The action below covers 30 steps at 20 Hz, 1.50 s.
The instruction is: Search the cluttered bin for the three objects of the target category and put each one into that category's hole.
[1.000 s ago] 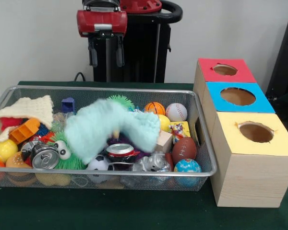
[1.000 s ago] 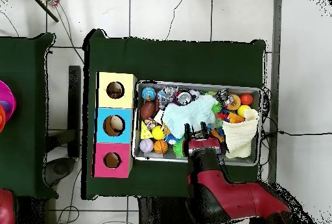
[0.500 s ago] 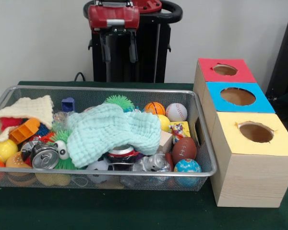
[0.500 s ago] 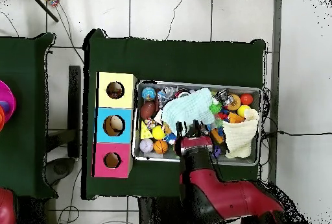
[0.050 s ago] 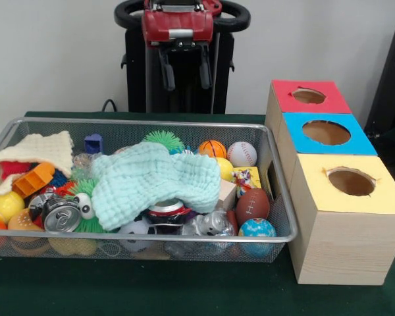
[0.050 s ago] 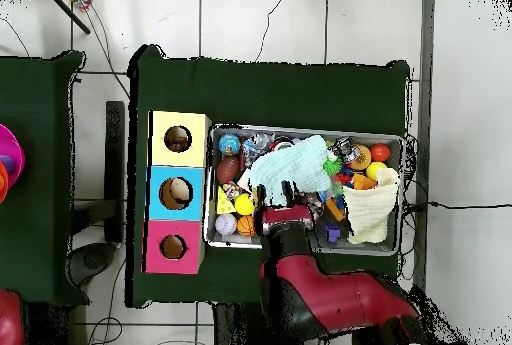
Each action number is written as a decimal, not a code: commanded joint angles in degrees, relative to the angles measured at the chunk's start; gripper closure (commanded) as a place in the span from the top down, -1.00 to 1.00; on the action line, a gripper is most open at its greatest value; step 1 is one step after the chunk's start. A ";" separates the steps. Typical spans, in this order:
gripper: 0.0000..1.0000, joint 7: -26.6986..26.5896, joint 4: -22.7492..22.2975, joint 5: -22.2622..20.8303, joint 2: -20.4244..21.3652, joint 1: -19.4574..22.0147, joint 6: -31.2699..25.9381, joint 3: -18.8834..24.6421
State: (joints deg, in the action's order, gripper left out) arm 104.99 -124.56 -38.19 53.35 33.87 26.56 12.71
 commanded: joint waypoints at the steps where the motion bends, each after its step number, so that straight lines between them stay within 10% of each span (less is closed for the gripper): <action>1: 1.00 2.39 9.25 4.61 -4.87 -2.42 -19.49 -0.17; 7: 1.00 -0.06 13.60 5.10 -6.97 -3.04 -29.67 0.56; 24: 1.00 2.77 13.11 4.83 -3.14 0.61 -30.14 10.26; 30: 1.00 -2.37 15.27 5.66 -2.03 2.12 -38.76 12.00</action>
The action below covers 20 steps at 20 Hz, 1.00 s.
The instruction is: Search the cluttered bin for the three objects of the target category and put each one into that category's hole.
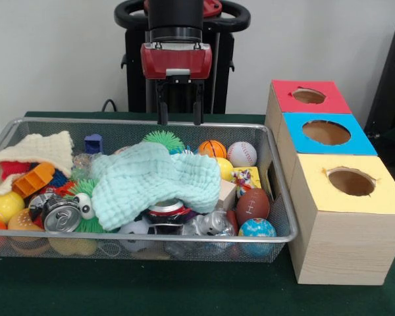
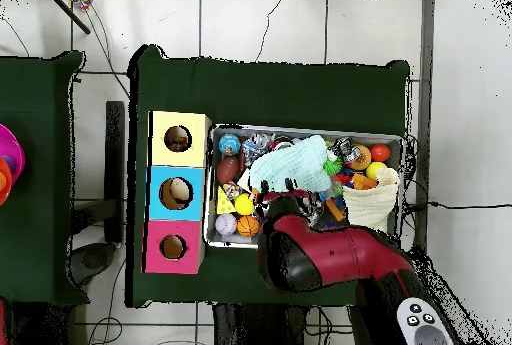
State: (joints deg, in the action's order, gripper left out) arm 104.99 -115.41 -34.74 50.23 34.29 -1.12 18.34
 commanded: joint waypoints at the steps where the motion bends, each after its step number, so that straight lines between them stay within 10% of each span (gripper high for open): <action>1: 1.00 -4.10 6.69 2.18 1.30 1.90 -13.59 6.28; 20: 1.00 -8.63 13.42 -6.82 -9.04 7.72 -18.06 8.02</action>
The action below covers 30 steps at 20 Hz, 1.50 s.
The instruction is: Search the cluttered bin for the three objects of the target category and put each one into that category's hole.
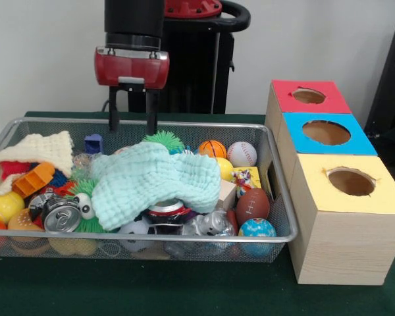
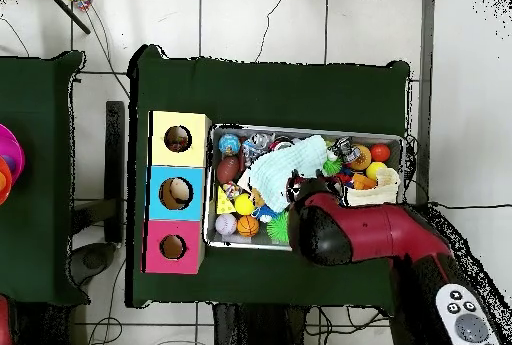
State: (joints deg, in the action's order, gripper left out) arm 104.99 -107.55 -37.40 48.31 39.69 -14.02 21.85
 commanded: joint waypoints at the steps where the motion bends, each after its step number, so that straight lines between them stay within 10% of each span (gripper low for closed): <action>1: 1.00 -8.41 6.08 -4.74 -7.95 2.51 -4.39 4.64; 30: 1.00 -6.85 9.76 -5.49 -12.92 5.07 -11.09 4.95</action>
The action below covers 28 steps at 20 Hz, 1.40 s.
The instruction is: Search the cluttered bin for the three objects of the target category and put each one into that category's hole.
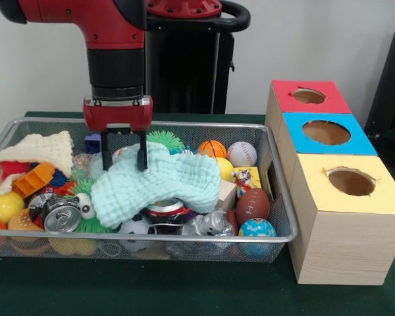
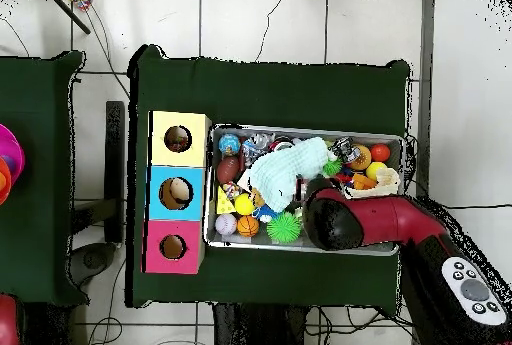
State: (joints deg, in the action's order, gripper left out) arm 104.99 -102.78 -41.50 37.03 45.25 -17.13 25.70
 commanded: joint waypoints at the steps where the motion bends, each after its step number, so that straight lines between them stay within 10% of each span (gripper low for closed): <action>1: 1.00 -6.42 5.23 -1.71 -1.57 -0.86 -7.95 0.65; 9: 1.00 -7.08 5.60 -2.20 -1.92 -0.72 -8.11 0.88; 10: -1.00 -7.75 5.59 -2.22 -1.90 -0.60 -8.56 1.12; 20: -1.00 -3.82 0.70 3.45 2.71 -1.24 -9.28 3.71; 28: -1.00 -1.36 -10.00 16.67 16.05 -1.68 -17.99 6.85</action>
State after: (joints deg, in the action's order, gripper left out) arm 104.99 -104.49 -33.08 43.64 44.52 -22.47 27.44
